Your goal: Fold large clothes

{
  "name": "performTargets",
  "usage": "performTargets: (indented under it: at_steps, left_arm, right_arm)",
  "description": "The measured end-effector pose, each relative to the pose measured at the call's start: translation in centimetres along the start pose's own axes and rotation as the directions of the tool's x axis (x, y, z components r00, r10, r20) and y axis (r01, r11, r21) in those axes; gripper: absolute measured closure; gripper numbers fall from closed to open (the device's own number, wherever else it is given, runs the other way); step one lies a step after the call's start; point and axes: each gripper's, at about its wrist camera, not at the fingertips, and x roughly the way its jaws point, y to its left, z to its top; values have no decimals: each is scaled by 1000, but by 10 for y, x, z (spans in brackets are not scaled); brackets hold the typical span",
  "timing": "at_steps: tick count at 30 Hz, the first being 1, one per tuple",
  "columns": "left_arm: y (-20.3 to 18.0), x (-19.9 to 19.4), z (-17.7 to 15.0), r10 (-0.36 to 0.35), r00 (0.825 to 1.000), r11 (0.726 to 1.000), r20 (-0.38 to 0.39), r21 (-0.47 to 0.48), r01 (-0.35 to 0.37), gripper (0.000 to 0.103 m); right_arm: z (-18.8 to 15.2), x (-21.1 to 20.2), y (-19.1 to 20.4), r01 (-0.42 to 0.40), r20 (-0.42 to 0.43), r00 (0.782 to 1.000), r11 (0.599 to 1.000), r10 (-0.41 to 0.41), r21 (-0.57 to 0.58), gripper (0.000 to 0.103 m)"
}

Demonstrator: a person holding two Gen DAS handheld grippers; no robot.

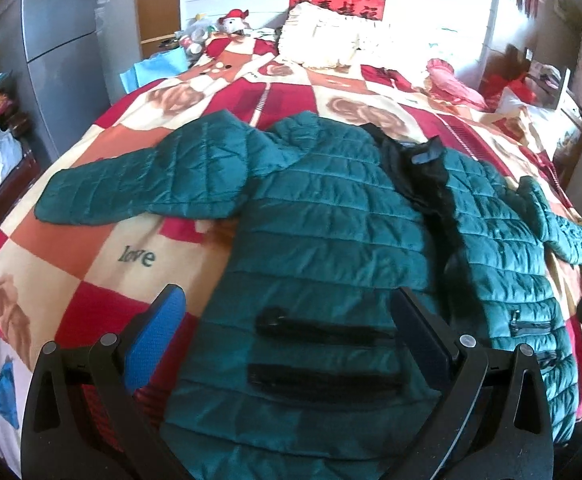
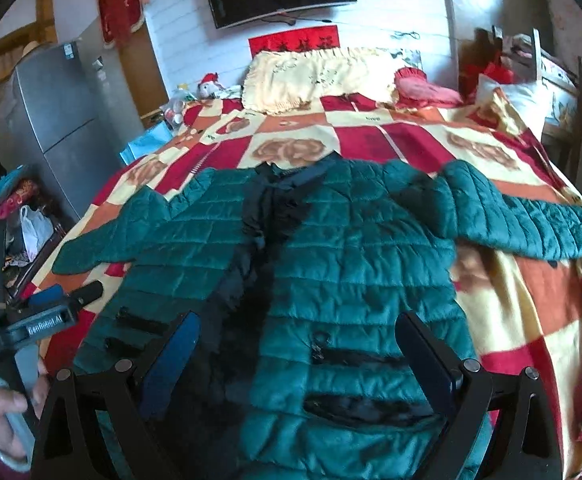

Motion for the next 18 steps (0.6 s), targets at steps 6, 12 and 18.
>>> performTargets:
  at_steps: [6,12,18]
  left_arm:
    - [-10,-1,2,-11,1000,1000,4,12,11,0]
    - [-15,-1,3,-14,1000,1000,6,17,14,0]
    - [-17,-1,4,-13,1000,999,7,30,13,0]
  right_arm:
    - [7,11,16,-44,-11,999,999,44,-5,5]
    - [13,12,27,-99,49,994,995,98,13,5]
    - [18,23,38,-67,4,998,998,67,3,5]
